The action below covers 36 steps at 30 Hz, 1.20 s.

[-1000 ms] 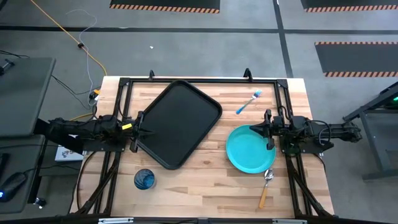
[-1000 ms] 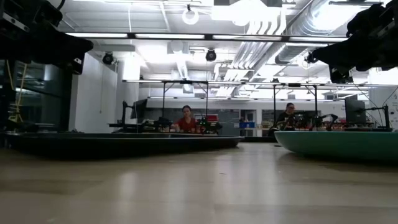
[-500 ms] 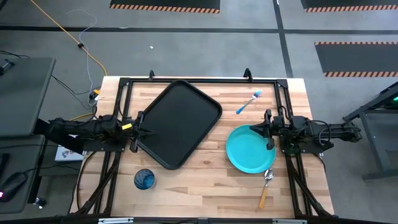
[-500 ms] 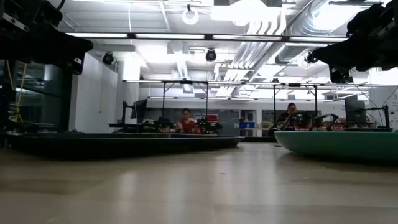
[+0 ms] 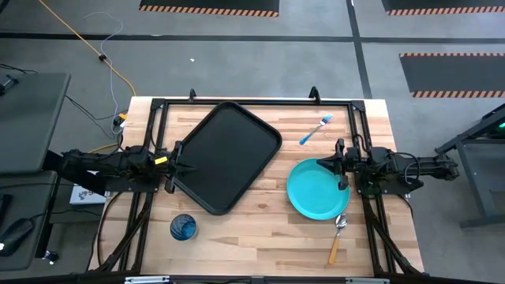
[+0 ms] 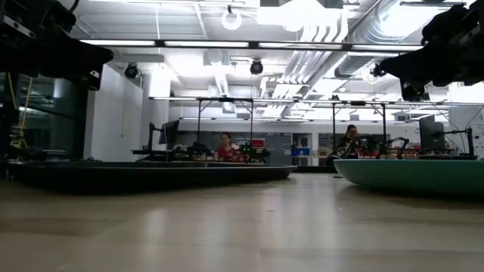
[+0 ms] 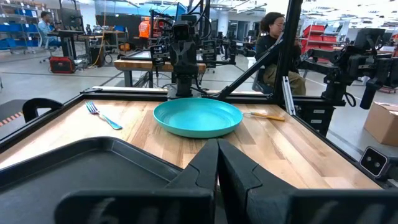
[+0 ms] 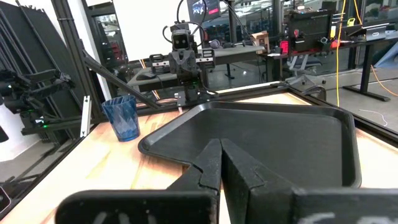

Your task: Pick and place plate/cup/fork/spoon on tray

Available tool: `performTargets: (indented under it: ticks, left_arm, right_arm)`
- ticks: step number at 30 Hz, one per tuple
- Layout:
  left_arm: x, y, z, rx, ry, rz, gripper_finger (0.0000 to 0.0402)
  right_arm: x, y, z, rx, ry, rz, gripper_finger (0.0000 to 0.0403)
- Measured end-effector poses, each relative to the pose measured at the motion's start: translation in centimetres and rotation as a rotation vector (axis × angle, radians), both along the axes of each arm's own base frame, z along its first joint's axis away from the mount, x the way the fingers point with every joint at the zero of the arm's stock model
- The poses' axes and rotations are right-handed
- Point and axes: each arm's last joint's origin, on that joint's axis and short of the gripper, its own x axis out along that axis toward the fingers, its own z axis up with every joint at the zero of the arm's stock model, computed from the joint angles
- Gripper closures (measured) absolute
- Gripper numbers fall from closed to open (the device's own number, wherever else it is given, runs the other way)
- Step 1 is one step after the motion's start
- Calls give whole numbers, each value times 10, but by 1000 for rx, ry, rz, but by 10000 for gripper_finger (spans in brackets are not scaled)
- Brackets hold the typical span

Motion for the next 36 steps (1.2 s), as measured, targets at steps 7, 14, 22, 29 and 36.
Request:
performTargets:
  ticks: [7,14,22,29,36]
  left_arm:
    - [0,0,0,0,0,0,401]
    - [0,0,0,150,-9,1,401]
    - [0,0,0,175,-11,2,401]
    - [0,0,0,176,-11,2,401]
    - [0,0,0,175,-11,1,401]
  right_arm:
    - [0,0,0,0,0,0,403]
    - [0,0,0,0,1,0,403]
    - [0,0,0,0,0,0,403]
    - [0,0,0,0,0,0,403]
    - [0,0,0,0,1,0,403]
